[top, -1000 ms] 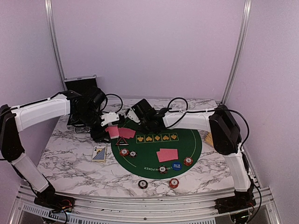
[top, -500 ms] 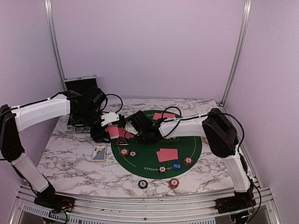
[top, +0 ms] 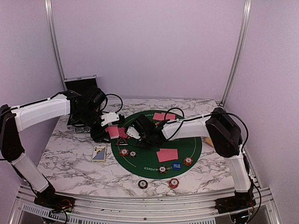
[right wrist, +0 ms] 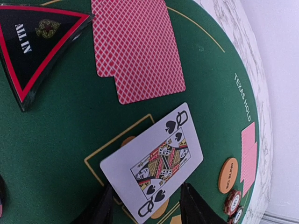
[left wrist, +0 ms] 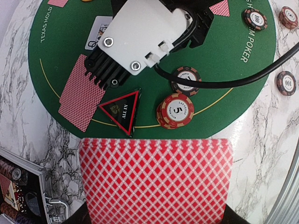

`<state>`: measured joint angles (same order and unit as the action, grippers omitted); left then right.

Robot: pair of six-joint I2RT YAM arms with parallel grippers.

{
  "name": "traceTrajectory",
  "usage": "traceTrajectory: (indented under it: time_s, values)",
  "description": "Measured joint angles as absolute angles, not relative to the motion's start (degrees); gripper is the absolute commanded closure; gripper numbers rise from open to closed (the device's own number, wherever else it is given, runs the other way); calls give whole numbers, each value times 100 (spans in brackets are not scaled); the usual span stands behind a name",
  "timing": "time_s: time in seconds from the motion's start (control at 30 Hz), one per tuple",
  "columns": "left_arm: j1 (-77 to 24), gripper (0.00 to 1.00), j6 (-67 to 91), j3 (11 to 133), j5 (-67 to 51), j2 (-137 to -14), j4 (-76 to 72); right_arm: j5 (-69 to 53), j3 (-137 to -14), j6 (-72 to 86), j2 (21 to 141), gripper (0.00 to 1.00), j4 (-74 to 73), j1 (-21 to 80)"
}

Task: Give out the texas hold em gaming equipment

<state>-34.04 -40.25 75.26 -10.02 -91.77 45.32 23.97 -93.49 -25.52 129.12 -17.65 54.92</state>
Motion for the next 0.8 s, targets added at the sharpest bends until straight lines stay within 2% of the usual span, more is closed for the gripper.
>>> traceTrajectory:
  time_s: [0.27,0.4,0.63,0.8]
  values:
    - [-3404,100,-4025,7601,-1002,-9177,4539,1800,-9164,-2261,12696,42,-1835,5426]
    - [-3404,100,-4027,7618,-1000,-9177,4541,1319,-9148,-1925,12564,46,-1914,5264]
    - [-3404,100,-4027,7623,-1000,-9177,4541,-30,-9139,-685,11996,51,-1717,4331]
    - [-3404,100,-4027,7638,-1002,-9177,4541,-1035,-9371,364,12014,43,-1505,3981]
